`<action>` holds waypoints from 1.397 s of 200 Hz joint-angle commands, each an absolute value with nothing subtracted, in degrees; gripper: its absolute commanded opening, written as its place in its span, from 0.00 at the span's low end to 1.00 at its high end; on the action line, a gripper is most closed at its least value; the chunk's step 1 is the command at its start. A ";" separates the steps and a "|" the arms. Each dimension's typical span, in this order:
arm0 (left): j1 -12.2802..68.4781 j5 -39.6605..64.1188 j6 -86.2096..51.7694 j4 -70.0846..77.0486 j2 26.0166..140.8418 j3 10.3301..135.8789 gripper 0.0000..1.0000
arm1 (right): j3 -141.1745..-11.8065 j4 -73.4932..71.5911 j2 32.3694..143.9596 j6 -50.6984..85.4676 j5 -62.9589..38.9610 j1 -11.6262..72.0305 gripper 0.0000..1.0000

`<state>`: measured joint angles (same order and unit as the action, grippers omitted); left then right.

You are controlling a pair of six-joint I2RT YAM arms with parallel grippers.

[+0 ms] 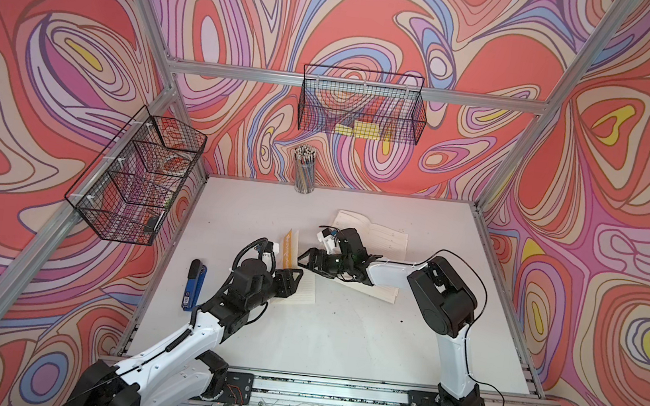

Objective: Close the notebook
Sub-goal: Close the notebook at the center of the board.

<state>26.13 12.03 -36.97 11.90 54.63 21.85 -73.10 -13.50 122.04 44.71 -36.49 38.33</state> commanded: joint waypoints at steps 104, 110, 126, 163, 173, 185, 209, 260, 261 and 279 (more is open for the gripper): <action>25.66 13.83 -35.16 25.58 56.99 12.70 0.56 | -79.28 -1.64 110.34 38.41 -29.36 38.67 0.98; 25.71 13.81 -35.26 26.33 57.61 12.55 0.56 | -79.28 -1.82 110.22 38.41 -29.38 38.67 0.98; 25.71 14.05 -35.25 27.67 59.43 12.41 0.56 | -79.52 -2.86 110.63 39.37 -30.04 38.67 0.98; 25.71 14.74 -35.49 31.24 63.99 12.30 0.55 | -80.15 -7.38 113.03 43.03 -32.93 38.67 0.98; 25.74 14.94 -35.73 32.10 65.29 12.42 0.55 | -80.24 -7.73 113.37 43.32 -33.01 38.66 0.98; 25.75 15.07 -35.94 33.10 66.97 12.52 0.55 | -80.65 -7.73 113.77 43.33 -33.11 38.67 0.98; 25.76 15.76 -36.49 35.26 70.65 12.91 0.55 | -81.41 -8.06 114.64 43.75 -33.98 38.62 0.98; 25.84 16.02 -37.62 37.93 74.93 14.03 0.55 | -79.62 -10.26 117.20 45.72 -35.85 38.76 0.98; 25.88 15.97 -37.62 37.86 74.86 14.05 0.55 | -79.58 -10.27 117.22 45.71 -35.86 38.76 0.98; 25.94 14.45 -37.17 35.43 73.73 14.57 0.55 | -78.30 -10.20 117.76 45.77 -36.06 38.85 0.98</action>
